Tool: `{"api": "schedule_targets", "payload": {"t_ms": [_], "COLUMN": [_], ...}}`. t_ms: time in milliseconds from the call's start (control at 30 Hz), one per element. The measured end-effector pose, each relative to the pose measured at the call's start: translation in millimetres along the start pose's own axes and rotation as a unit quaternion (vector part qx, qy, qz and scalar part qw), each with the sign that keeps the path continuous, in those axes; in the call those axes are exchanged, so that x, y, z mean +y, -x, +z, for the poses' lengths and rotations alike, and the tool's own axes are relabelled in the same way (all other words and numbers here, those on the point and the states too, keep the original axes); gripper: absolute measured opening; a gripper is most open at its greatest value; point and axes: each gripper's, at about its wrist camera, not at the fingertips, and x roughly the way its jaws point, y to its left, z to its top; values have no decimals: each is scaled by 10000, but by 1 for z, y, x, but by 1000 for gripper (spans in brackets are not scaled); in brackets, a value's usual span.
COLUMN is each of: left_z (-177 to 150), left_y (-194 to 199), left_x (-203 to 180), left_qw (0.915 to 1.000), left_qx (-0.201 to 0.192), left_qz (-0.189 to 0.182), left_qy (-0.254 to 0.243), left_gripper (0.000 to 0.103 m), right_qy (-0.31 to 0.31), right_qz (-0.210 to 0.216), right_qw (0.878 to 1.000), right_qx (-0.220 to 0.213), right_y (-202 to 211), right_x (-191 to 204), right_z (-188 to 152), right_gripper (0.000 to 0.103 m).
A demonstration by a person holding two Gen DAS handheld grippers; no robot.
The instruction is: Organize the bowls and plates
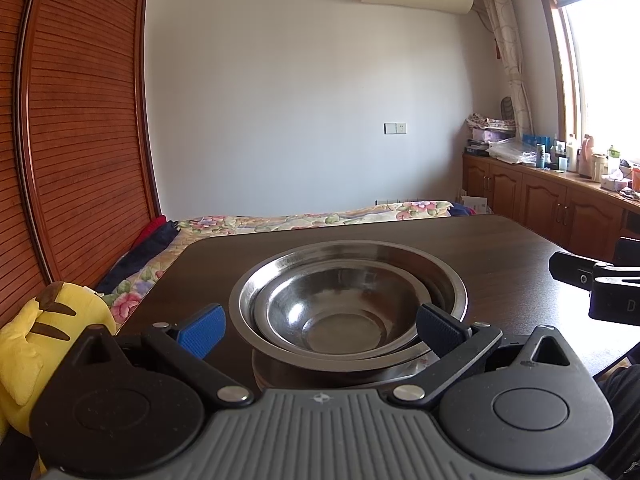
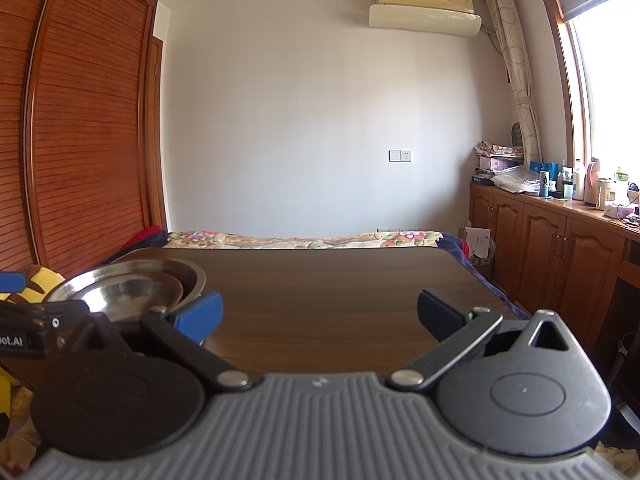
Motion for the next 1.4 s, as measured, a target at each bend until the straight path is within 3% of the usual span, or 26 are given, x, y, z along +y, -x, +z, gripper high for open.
{"api": "schedule_targets", "payload": {"t_ms": [1400], "left_z": [2], "left_y": [3], "left_x": [-2], "left_qw": [10000], "left_qx": [-17], "left_qz": [-8], "left_qy": [-38], "left_gripper": [103], "right_qy": [-88], "right_qz": [-24], "right_qw": [9999], "right_qx": [42], "right_y": [-3], "right_x": [-6], "right_z": [-3], "right_gripper": [103]}}
